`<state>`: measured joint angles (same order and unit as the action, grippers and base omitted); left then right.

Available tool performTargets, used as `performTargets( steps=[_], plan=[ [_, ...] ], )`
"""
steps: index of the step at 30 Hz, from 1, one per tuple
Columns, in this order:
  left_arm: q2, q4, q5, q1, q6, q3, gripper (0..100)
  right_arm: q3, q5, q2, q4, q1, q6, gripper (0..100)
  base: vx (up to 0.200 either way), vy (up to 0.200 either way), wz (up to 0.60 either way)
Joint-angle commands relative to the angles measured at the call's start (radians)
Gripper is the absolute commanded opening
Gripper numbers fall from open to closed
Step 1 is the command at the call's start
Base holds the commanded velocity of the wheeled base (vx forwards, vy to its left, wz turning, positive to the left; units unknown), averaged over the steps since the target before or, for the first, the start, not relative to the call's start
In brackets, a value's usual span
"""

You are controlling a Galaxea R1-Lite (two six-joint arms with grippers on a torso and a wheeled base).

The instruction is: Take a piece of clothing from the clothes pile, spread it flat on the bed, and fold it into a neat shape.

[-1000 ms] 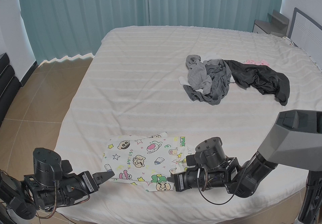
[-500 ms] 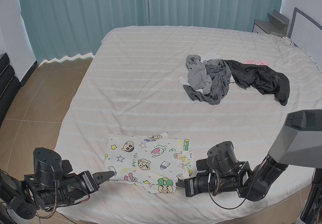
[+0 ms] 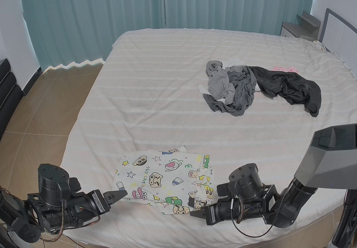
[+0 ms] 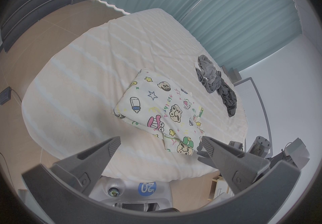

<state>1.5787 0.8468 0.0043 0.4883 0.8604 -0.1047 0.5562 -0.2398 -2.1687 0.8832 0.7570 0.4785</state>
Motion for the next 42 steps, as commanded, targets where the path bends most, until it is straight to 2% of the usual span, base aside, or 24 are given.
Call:
performTargets(
  steps=[1, 5, 8, 10, 13, 14, 15, 17, 18, 20, 21, 24, 30, 34, 42],
  plan=[
    [0.021, 0.001, -0.001, -0.007, 0.000, -0.004, 100, -0.025, -0.001, 0.010, 0.002, 0.002, -0.003, 100, 0.000, 0.000, 0.00],
    [0.052, 0.011, -0.012, -0.057, -0.001, -0.030, 100, -0.041, 0.005, 0.027, 0.005, 0.001, 0.002, 100, 0.000, 0.000, 0.00],
    [0.098, 0.021, -0.059, -0.129, -0.027, -0.115, 100, -0.067, 0.022, 0.067, 0.023, -0.042, 0.005, 100, 0.000, 0.000, 0.00],
    [0.135, 0.003, -0.079, -0.175, -0.110, -0.171, 100, -0.078, 0.025, 0.083, 0.023, -0.077, 0.005, 100, 0.000, 0.000, 0.00],
    [0.210, -0.084, -0.086, -0.252, -0.285, -0.280, 100, -0.076, 0.031, 0.079, 0.023, -0.137, 0.005, 100, 0.000, 0.000, 0.00],
    [0.213, -0.092, -0.086, -0.255, -0.291, -0.288, 100, -0.076, 0.031, 0.078, 0.023, -0.140, 0.005, 100, 0.000, 0.000, 0.00],
    [0.248, -0.163, -0.086, -0.280, -0.327, -0.362, 100, -0.070, 0.033, 0.070, 0.023, -0.156, 0.005, 100, 0.000, 0.000, 0.00],
    [0.297, -0.304, -0.101, -0.309, -0.340, -0.497, 100, -0.055, 0.031, 0.053, 0.023, -0.179, 0.005, 100, 0.000, 0.000, 0.00],
    [0.331, -0.393, -0.156, -0.326, -0.347, -0.579, 100, -0.022, 0.034, 0.030, 0.022, -0.186, 0.005, 100, 0.000, 0.000, 0.00],
    [0.348, -0.428, -0.201, -0.336, -0.356, -0.616, 100, -0.004, 0.039, 0.012, 0.022, -0.193, 0.005, 100, 0.000, 0.000, 0.00],
    [0.386, -0.471, -0.274, -0.359, -0.399, -0.672, 100, 0.042, 0.050, -0.020, 0.022, -0.203, 0.011, 100, 0.000, 0.000, 0.00],
    [0.472, -0.482, -0.305, -0.384, -0.477, -0.716, 100, 0.120, 0.053, -0.062, -0.004, -0.199, 0.042, 100, 0.000, 0.000, 0.00],
    [0.587, -0.477, -0.316, -0.399, -0.500, -0.771, 100, 0.199, 0.045, -0.080, -0.079, -0.199, 0.049, 100, 0.000, 0.000, 0.00],
    [0.601, -0.476, -0.380, -0.416, -0.503, -0.780, 100, 0.215, 0.019, -0.083, -0.092, -0.197, 0.101, 100, 0.000, 0.000, 0.00],
    [0.632, -0.468, -0.464, -0.424, -0.509, -0.797, 100, 0.266, 0.011, -0.109, -0.153, -0.199, 0.114, 100, 0.000, 0.000, 0.00]
  ],
)
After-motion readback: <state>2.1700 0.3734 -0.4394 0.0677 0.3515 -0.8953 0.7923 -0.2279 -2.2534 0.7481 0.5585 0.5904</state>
